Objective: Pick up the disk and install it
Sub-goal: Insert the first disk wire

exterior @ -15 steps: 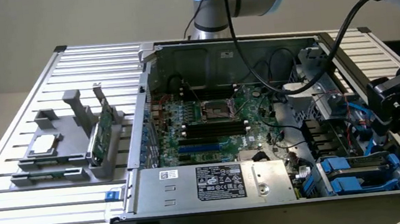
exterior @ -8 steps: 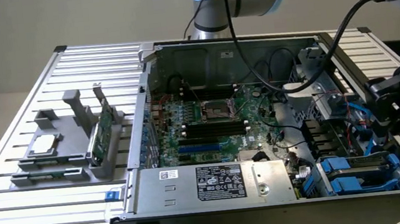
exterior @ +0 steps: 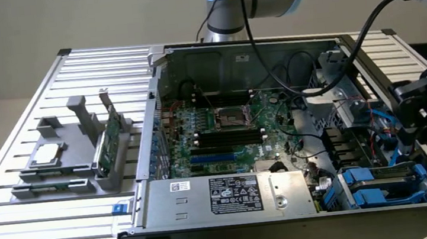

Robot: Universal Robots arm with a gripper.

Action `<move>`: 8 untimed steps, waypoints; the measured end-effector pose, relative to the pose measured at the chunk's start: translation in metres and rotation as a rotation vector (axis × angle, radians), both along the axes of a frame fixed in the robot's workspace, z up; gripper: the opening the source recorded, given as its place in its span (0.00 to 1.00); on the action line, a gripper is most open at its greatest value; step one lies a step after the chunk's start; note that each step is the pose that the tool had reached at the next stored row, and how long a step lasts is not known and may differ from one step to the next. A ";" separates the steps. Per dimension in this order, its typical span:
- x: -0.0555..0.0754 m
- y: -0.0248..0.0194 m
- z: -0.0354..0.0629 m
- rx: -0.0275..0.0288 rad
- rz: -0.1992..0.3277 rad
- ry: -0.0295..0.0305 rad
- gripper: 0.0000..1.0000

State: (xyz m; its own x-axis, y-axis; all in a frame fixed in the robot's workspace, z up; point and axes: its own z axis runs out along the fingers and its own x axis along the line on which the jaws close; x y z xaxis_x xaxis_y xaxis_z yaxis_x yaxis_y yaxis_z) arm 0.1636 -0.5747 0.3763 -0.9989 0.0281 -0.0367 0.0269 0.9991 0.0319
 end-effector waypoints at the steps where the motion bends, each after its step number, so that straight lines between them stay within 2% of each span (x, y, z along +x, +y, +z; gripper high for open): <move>1: 0.000 0.0002 0.0000 0.0000 -0.006 -0.0006 0.28; 8: 0.001 0.0007 -0.0033 -0.0003 -0.071 -0.0043 0.28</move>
State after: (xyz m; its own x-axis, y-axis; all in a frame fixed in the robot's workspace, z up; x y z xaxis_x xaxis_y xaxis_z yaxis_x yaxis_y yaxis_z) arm 0.1645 -0.5739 0.3730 -0.9942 0.0990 -0.0411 0.0977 0.9947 0.0319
